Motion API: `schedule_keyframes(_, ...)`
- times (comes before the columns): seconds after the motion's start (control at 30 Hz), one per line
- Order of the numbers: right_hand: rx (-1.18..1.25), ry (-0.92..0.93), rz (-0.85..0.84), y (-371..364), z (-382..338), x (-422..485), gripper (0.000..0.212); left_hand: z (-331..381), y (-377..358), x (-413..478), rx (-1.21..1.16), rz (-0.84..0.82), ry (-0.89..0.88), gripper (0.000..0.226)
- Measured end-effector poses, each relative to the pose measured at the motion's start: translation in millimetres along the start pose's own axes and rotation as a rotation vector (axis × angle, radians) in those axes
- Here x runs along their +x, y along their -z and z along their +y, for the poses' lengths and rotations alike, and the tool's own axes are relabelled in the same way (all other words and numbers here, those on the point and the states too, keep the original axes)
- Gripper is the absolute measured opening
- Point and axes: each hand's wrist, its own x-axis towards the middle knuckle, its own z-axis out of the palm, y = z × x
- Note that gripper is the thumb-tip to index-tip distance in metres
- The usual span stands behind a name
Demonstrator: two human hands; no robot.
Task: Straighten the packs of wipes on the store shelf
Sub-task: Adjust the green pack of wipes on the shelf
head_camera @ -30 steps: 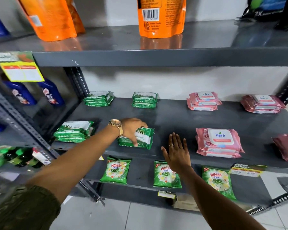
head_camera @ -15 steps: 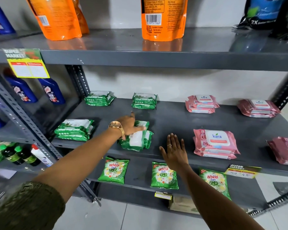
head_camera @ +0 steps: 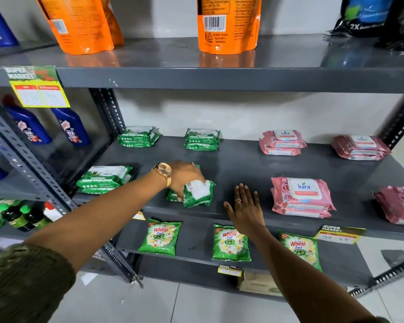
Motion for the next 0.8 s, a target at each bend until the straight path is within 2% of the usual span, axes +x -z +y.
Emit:
schedule_keyframes(0.03, -0.006, -0.002, -0.007, 0.1, 0.0, -0.4, 0.082, -0.5, -1.5, 4.3, -0.010, -0.062, -0.074, 0.064)
schedule_keyframes(0.07, -0.013, -0.004, -0.015, 0.0, 0.1, -0.8, 0.079, 2.5, 6.6, 7.3, -0.126, -0.122, -0.037, 0.065)
schedule_keyframes(0.17, -0.026, -0.008, -0.021, 0.3, -0.1, -1.1, 0.078, 12.8, 24.8, 17.5, -0.216, -0.069, 0.001, 0.056)
schedule_keyframes(0.3, -0.029, -0.008, -0.013, -1.8, 0.9, 0.7, 0.078, 8.0, 8.6, 18.0, -0.257, -0.087, 0.048, 0.059)
schedule_keyframes(0.47, -0.017, 0.000, 0.014, -3.8, 1.1, 1.1, 0.093, 9.5, 7.8, 16.1, -0.289, -0.102, 0.026, 0.054)
schedule_keyframes(0.63, -0.019, -0.011, -0.016, -0.5, -0.5, 0.9, 0.073, 10.3, 3.1, 12.9, -0.328, -0.095, 0.044, 0.076)
schedule_keyframes(0.7, 0.023, -0.021, -0.021, 3.7, -1.8, 2.0, 0.071, 11.8, -3.0, 8.8, -0.340, -0.054, 0.057, 0.077)
schedule_keyframes(0.8, 0.225, -0.011, -0.012, 23.1, -3.7, -1.4, 0.072, 17.0, -11.9, 0.8, -0.354, 0.007, 0.073, 0.078)
